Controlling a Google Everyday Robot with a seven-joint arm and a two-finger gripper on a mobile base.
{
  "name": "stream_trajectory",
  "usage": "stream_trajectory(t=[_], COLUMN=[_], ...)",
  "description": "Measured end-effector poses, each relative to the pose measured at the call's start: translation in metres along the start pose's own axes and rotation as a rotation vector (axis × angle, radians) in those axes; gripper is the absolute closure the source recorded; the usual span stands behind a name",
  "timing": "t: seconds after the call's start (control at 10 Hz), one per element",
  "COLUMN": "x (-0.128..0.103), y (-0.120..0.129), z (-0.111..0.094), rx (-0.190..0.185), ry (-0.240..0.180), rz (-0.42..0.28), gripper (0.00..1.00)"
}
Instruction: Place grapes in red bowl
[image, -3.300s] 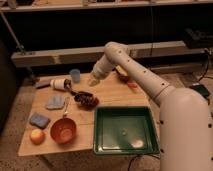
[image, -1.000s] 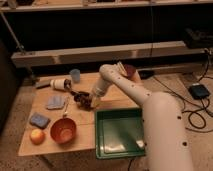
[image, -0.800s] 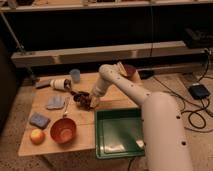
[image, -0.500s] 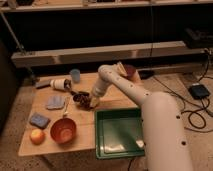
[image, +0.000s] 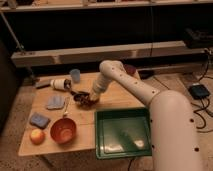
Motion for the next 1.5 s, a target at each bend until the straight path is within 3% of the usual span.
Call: stream_trajectory(t=[0.2,0.3,0.5,0.7,0.9,1.0,1.2,1.5], x=[-0.018,-0.033,-0.049,-0.076,-0.097,-0.111,-0.128,-0.138], y=[-0.005,-0.007,-0.007,0.004,0.025,0.046,0.072,0.09], z=[-0.04,-0.074,-0.11,-0.156,-0.18,-0.189,-0.188,-0.153], rx=[0.035,0.064,0.096,0.138,0.154,0.154,0.133,0.059], ry=[-0.014,-0.029,-0.049,-0.091,-0.111,-0.114,-0.108,-0.085], rz=[-0.037,-0.072,-0.117,-0.205,-0.284,-0.338,-0.406,-0.473], gripper=[1.0,1.0,1.0,1.0,1.0,1.0,1.0,1.0])
